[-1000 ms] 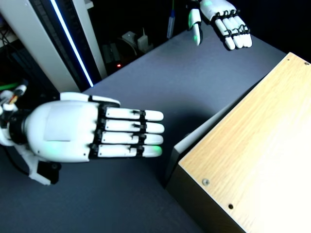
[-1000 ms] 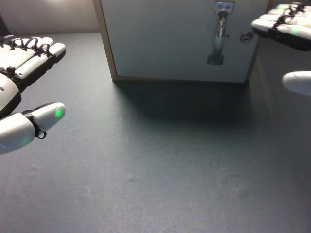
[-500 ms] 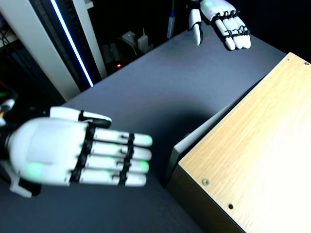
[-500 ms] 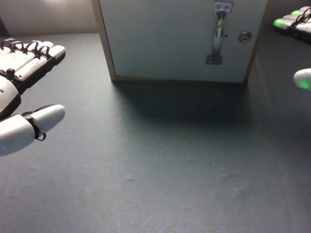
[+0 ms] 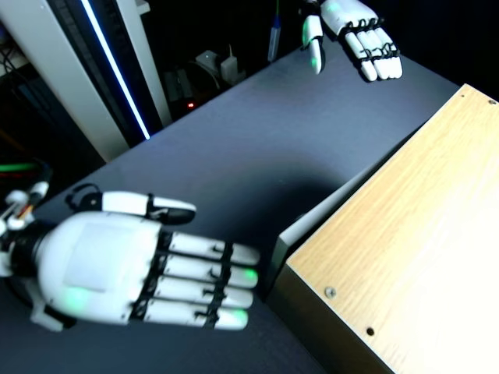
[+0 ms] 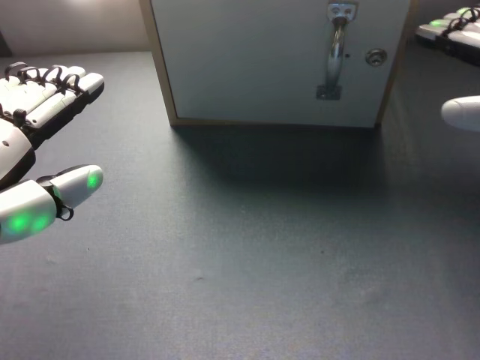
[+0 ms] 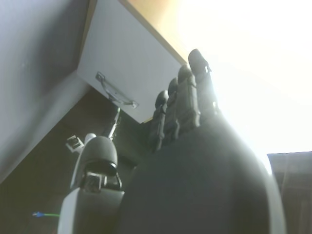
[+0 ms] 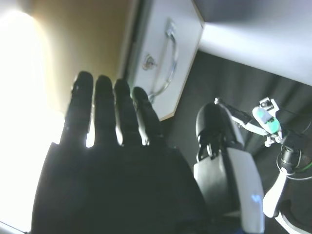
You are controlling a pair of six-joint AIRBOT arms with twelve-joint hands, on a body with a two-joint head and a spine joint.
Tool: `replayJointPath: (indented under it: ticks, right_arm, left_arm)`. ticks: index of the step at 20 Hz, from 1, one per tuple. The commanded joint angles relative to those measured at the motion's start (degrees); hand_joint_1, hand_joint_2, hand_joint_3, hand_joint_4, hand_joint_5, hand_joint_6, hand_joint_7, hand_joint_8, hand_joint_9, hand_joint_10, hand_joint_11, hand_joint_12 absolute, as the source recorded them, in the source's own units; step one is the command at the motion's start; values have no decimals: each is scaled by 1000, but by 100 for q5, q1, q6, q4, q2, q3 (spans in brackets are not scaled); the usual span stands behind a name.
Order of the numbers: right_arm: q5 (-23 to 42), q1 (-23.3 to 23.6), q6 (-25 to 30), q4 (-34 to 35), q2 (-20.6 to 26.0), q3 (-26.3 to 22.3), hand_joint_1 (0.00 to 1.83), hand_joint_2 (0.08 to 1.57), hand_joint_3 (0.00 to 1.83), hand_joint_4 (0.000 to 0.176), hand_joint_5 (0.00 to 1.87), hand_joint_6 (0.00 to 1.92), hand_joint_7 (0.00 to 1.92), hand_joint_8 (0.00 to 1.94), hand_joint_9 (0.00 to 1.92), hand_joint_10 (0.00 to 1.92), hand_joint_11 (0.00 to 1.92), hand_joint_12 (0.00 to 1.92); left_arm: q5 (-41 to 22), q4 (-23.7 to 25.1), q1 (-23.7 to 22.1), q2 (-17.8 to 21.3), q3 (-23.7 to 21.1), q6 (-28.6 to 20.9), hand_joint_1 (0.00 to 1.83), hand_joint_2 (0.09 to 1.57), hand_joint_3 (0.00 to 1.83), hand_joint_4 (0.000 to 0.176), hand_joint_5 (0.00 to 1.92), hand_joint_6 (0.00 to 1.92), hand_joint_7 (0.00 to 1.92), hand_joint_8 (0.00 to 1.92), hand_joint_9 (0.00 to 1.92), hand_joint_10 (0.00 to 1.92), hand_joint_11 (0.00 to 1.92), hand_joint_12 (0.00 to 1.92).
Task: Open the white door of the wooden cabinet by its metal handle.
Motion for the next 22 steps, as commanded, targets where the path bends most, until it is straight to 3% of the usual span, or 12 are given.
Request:
replayJointPath:
  ticks: [1,22]
  right_arm:
    - [629,122,-18,149,8,18,0,1304,0,0,0,0,0,0,0,0,0,0]
    - [536,478,-30,-106,-209,105,0,1296,0,0,0,0,0,0,0,0,0,0]
  left_arm:
    - [-706,-51,-50,-9,41,-13,0,1417,0,0,38,3,31,1,31,1,0,235]
    - [-676,-27,-55,-77,95,-113,0,1415,0,0,34,0,46,2,90,3,0,419]
